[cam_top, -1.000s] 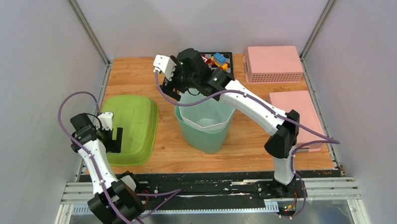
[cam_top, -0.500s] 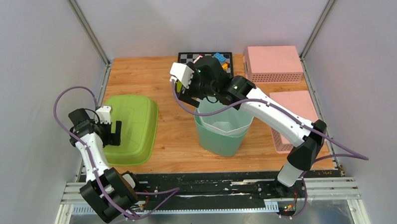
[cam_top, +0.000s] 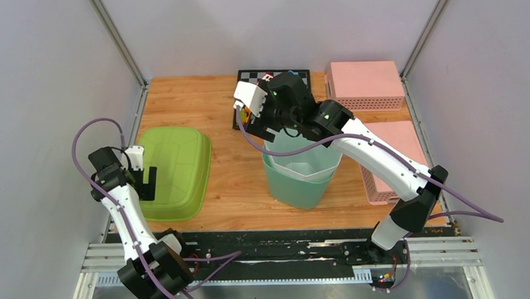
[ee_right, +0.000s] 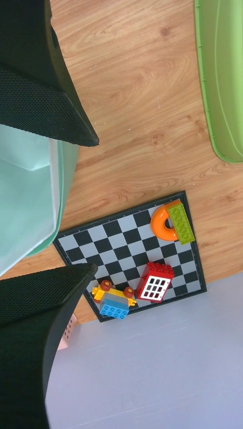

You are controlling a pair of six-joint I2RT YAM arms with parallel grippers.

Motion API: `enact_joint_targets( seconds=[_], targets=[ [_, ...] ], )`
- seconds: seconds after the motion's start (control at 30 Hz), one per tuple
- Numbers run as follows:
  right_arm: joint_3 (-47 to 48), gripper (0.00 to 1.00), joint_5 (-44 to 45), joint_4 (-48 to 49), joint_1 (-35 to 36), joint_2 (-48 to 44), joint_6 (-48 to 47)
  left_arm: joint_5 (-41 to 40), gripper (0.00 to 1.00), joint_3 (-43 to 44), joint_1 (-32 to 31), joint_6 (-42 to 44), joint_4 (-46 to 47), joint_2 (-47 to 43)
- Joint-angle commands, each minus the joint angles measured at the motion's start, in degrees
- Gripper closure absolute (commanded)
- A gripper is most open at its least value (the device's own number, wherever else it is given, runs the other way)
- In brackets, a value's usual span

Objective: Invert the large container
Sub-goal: Move the multiple containers to the center of the board, then move the container to the center of the board.

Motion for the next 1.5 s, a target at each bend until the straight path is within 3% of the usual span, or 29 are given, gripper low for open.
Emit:
enact_joint_targets(
  seconds=[0.0, 0.2, 0.63, 1.07, 1.47],
  targets=[
    [3.6, 0.13, 0.1, -2.1, -0.5, -0.7, 0.8, -1.3, 0.0, -1.0, 2.0, 1.1, -3.9, 2.4],
    [4.2, 0.13, -1.4, -2.1, -0.2, -1.3, 1.5, 6.4, 0.0, -0.3, 4.3, 1.8, -5.2, 7.3],
    [9.3, 0.13, -0.6, -2.4, 3.4, -0.2, 1.2, 6.7, 0.0, -2.1, 5.4, -0.4, 3.9, 15.7],
    [16.2, 0.13, -1.5, -7.1, 6.7, 4.9, 1.3, 14.3, 0.0, 0.9, 5.0, -3.4, 10.9, 25.2],
    [17.2, 0.12, -0.7, -8.0, 6.9, 6.5, 0.8, 16.2, 0.0, 3.7, -4.8, -11.1, 15.5, 27.9]
  ],
)
